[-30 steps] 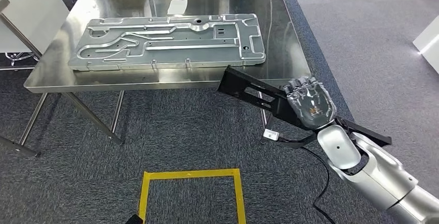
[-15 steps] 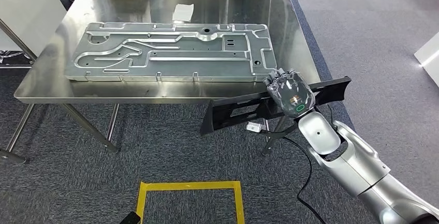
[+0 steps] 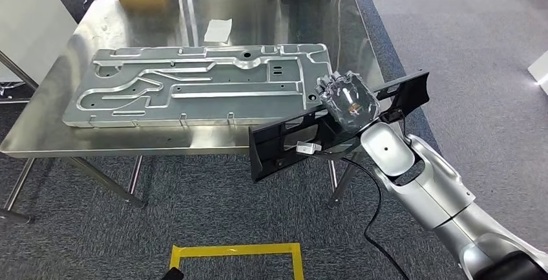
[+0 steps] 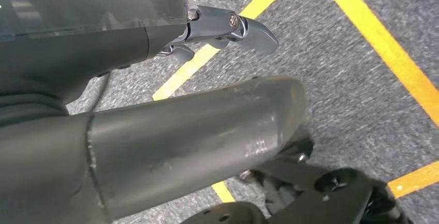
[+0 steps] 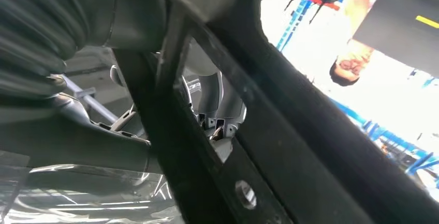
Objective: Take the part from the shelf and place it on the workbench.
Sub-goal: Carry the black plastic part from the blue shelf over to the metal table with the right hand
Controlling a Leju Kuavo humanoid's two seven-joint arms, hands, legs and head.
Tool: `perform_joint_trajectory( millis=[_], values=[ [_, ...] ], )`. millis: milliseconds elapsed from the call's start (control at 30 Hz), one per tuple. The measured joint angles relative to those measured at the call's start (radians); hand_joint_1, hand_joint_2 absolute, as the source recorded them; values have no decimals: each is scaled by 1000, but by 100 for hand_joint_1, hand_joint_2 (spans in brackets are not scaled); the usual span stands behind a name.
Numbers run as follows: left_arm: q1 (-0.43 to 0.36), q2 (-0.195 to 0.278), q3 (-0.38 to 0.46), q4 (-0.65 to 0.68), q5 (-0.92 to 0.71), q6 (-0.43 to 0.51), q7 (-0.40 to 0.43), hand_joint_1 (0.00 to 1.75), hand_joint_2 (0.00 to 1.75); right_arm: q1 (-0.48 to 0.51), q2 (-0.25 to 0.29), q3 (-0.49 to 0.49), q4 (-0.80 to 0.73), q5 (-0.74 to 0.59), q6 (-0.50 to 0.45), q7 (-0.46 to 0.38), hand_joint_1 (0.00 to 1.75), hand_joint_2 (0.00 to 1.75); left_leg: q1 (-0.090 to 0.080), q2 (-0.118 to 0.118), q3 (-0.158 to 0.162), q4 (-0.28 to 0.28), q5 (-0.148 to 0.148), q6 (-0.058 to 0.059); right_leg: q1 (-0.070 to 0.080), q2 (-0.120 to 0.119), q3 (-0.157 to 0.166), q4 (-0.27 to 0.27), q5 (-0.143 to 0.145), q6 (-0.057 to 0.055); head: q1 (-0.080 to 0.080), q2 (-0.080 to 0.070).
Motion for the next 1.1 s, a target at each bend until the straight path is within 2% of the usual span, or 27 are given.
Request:
perform_joint_trajectory(
  millis=[33,67,100,133,167,233,300,333,433,467,500,533,567,600,633,667,700,767,833,867,933,967,1000,1033,1067,1100],
  values=[
    [1,0,-1,0,0,-1,0,0,0,-5,6,-1,0,0,7,-8,175,175,2,2,3,-49,41,-2,-1,0,14,2,-12,4,0,0],
    [2,0,-2,0,0,-1,0,0,0,-11,13,-4,0,0,14,-15,175,175,5,4,13,-115,101,-3,-2,1,26,3,-24,8,0,0],
    [4,0,-3,0,0,-2,0,0,0,-18,19,-6,1,0,20,-19,175,175,5,6,23,-174,145,-3,-2,1,37,7,-36,13,-1,0],
    [4,0,-4,1,0,-2,1,0,0,-25,24,-8,1,0,23,-22,175,175,4,6,32,-214,176,2,-1,2,42,9,-46,20,-1,0],
    [4,0,-5,1,0,-2,1,0,0,-31,28,-10,2,0,26,-24,175,175,3,6,35,-233,188,8,0,3,45,11,-53,26,-1,0],
    [2,0,-7,2,0,-2,2,0,0,-41,33,-13,1,0,28,-27,175,175,-1,5,44,-236,180,25,-1,2,49,14,-60,37,-2,0],
    [2,-1,-10,2,0,-2,2,0,0,-49,36,-18,-1,0,28,-28,175,175,2,4,59,-244,175,38,-3,0,36,51,-68,44,-1,0],
    [1,-1,-12,2,0,-2,1,0,0,-53,37,-20,-2,0,27,-28,175,175,4,3,69,-248,171,43,-4,0,12,95,-79,48,0,0],
    [-1,-1,-16,2,0,-2,1,0,0,-57,38,-22,-1,0,27,-29,175,175,4,2,91,-252,152,51,-8,-1,-112,274,-138,60,0,0],
    [-1,-1,-17,2,0,-2,1,0,0,-57,39,-22,0,0,30,-31,175,175,4,1,99,-252,145,51,-9,-1,-143,303,-139,61,1,0],
    [-1,-1,-18,2,0,-2,2,0,0,-60,40,-22,0,0,36,-35,175,175,4,-1,109,-252,137,51,-9,-1,-159,297,-119,60,1,0],
    [0,-1,-19,2,0,-3,2,0,0,-66,42,-22,0,0,47,-42,175,175,3,-3,120,-252,129,50,-9,-1,-155,253,-75,56,1,0],
    [0,-2,-20,2,0,-4,2,0,0,-77,45,-22,0,0,60,-50,175,175,3,-4,132,-252,121,48,-6,-2,-141,187,-18,49,1,0],
    [0,-4,-21,2,1,-6,2,0,0,-91,49,-25,1,0,73,-59,175,175,2,-4,142,-253,114,45,-2,-2,-124,122,27,41,0,0],
    [0,-7,-22,2,2,-7,2,0,0,-106,53,-29,3,0,86,-67,175,175,2,-4,148,-254,107,41,3,-3,-108,66,55,33,1,0],
    [-1,-9,-22,2,2,-8,2,0,0,-120,59,-35,5,0,95,-74,175,175,2,-4,152,-257,102,35,8,-4,-100,35,68,26,2,0],
    [-1,-11,-23,2,3,-9,2,0,0,-131,65,-41,7,0,101,-79,175,175,1,-4,155,-256,99,28,11,-4,-95,23,62,21,3,0],
    [-3,-11,-23,2,6,-8,2,0,0,-144,75,-55,15,0,102,-86,175,175,1,-3,164,-250,94,15,9,-5,-77,10,58,12,4,0],
    [-4,-12,-23,2,11,-8,2,0,0,-149,80,-71,33,0,94,-86,175,175,1,1,150,-201,74,7,3,-7,-53,0,50,1,2,0],
    [-4,-13,-23,2,14,-7,2,0,0,-149,83,-78,46,0,88,-86,175,175,3,2,123,-150,53,6,1,-8,-44,-2,46,-2,1,0],
    [-1,-13,-23,2,18,-6,2,0,0,-141,85,-89,78,0,76,-87,175,175,4,3,47,-28,12,1,2,-7,-33,-2,34,-7,-1,0],
    [1,-13,-23,2,19,-6,2,0,0,-132,86,-93,96,0,71,-88,175,175,4,4,15,9,7,-3,2,-6,-26,0,27,-6,-1,0],
    [3,-13,-23,2,19,-5,2,0,0,-122,86,-97,115,0,68,-90,175,175,5,4,-3,13,23,-6,1,-4,-17,2,18,-4,0,0],
    [4,-13,-23,2,20,-5,1,0,0,-113,86,-102,134,0,64,-92,175,175,6,4,-4,-18,60,-9,0,-3,-8,5,8,-1,-1,0],
    [5,-13,-23,2,21,-5,1,0,0,-108,86,-106,152,0,61,-93,175,175,7,5,9,-79,112,-10,-1,-2,2,10,-3,3,-1,0],
    [6,-13,-23,2,21,-6,1,0,0,-105,87,-111,170,0,57,-95,175,175,8,5,24,-136,152,-11,-2,-2,10,13,-13,7,0,0]
  ],
)
